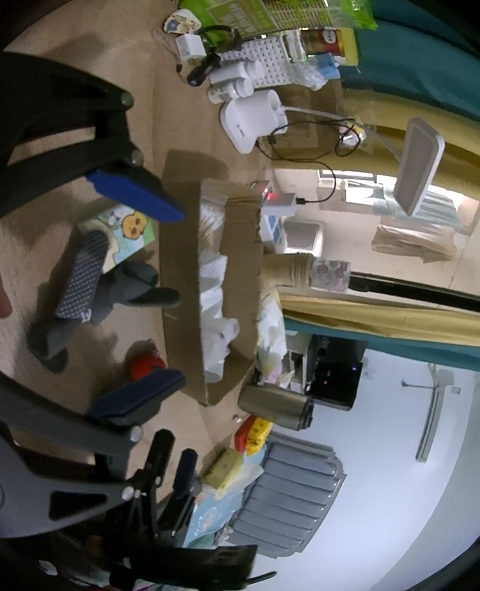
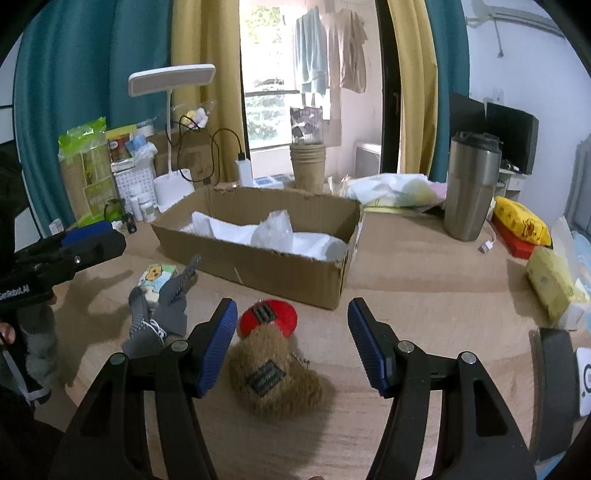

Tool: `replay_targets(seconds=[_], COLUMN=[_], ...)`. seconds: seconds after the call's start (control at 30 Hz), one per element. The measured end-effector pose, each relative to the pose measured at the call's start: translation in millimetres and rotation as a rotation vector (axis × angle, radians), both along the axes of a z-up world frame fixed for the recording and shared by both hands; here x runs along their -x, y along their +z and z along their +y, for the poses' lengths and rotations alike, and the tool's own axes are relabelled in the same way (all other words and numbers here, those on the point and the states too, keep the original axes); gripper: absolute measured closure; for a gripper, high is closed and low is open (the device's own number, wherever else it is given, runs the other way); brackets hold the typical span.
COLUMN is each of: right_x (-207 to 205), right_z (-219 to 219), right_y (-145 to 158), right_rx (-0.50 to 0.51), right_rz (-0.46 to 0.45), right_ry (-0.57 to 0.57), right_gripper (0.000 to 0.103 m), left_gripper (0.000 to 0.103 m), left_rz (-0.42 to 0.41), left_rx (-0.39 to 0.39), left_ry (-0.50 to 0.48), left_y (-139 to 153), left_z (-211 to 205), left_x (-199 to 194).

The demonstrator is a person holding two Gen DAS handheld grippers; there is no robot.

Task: Organize soft objects
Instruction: 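Grasp the gray glove with the left tool while the right tool grasps the brown plush bear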

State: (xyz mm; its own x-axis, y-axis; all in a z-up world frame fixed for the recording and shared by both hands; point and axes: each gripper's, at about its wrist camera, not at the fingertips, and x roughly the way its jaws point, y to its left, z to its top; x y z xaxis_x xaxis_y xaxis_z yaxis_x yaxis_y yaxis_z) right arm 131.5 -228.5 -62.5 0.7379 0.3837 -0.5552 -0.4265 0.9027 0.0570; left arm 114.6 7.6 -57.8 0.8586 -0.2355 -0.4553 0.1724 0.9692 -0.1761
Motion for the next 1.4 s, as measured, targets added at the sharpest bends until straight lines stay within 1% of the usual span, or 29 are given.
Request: replay_targets(seconds=[0.13,0.27,0.4,0.53,0.67,0.77,0.9,1.13,1.2,1.23,1.27,1.3,1.37,1.4], right_x=[0.9,1.3,-0.1,-1.8,-3.7,-5.2,-5.7,-6.8,-7.1,-7.3,-7.5,-8.0,-8.3,-8.1], right_z=[3.7,10.7,18.1,21.3,19.2,17.3,18.4,19.1,18.9,18.8,18.8,18.8,19.3,19.9], right_y=[-5.2,-13.5,-22.4,-29.7,-33.9,-36.0,-38.1,-41.1,-41.5,-42.0,-42.6,-43.2,-44.0,-44.2], right_rx=[0.000,0.012,0.032,0.048,0.047,0.048,0.049,0.064,0.064,0.065,0.067,0.067,0.070,0.071], right_rz=[0.017,0.037,0.062,0.082,0.094,0.100,0.105,0.108,0.109,0.110,0.111,0.113,0.115,0.116], right_ry=[0.010,0.033,0.055,0.058,0.049,0.043,0.046,0.044,0.043,0.042,0.042,0.041,0.042,0.044], right_gripper=[0.037,0.037,0.037,0.037,0.037,0.037,0.037,0.037,0.037,0.037,0.037,0.037,0.037,0.037], left_gripper=[0.020,0.020,0.020,0.020,0.020,0.020,0.020,0.021,0.026,0.034,0.039,0.042,0.049,0.050], left_rz=[0.001,0.046,0.074,0.108,0.160,0.185,0.223,0.250,0.271,0.280,0.284,0.287,0.292,0.295], left_rx=[-0.024,-0.034,-0.041,-0.059,-0.068,-0.055,-0.061,-0.074,-0.071,-0.068,-0.067,-0.068,-0.077,-0.079], left_ry=[-0.011,0.003,0.005,-0.005,-0.017,-0.031,-0.070,-0.113,-0.120,-0.120,-0.120,-0.120,-0.122,-0.128], left_y=[-8.3,-22.7,-30.8,-37.7,-47.7,-51.9,-58.4,-60.7,-64.2,-65.6,-66.5,-67.2,-68.4,-69.2], left_z=[-4.3,-5.3,-5.0,-5.8,-11.1,-13.0,-19.3,-26.2,-26.0,-25.1,-24.7,-24.7,-25.4,-25.9], left_x=[5.6,8.0,10.8,9.5,6.8,5.5,3.9,3.5,1.1,0.4,0.4,0.5,0.8,1.0])
